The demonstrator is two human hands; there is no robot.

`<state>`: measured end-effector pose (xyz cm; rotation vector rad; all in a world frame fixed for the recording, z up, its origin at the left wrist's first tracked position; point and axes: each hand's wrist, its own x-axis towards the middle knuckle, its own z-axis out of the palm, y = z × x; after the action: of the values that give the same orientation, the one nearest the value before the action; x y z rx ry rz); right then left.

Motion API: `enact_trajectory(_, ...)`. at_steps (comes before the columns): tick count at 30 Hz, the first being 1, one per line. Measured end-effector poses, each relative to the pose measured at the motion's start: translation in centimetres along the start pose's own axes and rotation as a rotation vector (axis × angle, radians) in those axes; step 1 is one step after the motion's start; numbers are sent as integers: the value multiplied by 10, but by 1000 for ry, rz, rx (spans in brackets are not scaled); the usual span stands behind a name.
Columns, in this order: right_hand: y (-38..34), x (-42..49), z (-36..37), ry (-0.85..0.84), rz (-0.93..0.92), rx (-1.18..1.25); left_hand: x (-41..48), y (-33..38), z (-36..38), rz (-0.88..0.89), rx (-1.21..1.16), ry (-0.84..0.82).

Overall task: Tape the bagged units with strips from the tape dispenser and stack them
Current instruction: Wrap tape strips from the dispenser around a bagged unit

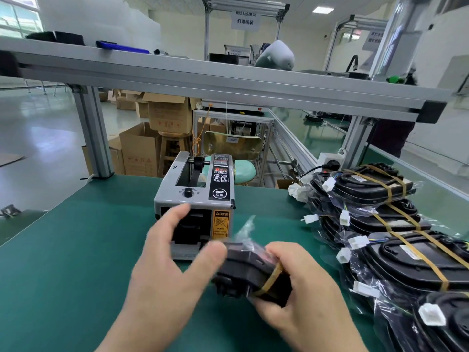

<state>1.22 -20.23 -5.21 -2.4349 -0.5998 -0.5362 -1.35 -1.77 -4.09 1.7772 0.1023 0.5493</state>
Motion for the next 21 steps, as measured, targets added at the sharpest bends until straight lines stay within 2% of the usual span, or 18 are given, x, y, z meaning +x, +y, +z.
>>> enact_trajectory(2,-3,-1,-3,34,-61,-124,-3,8,-6,271,187,-274)
enact_trajectory(4,-8,0,-3,-20,-88,-223,0,5,-3,368,294,-439)
enact_trajectory(8,-5,2,-6,-99,-126,-342,11,-11,-2,167,93,-365)
enact_trajectory(12,-2,4,-16,-167,-114,-378,16,-19,-11,58,-10,-412)
enact_trajectory(15,-5,6,-18,-173,-115,-358,24,-19,-17,25,80,-424)
enact_trajectory(19,-8,7,-17,-266,-113,-331,33,-12,-12,40,194,-396)
enact_trajectory(21,-10,7,-15,-318,-98,-315,34,-10,-5,-50,187,-417)
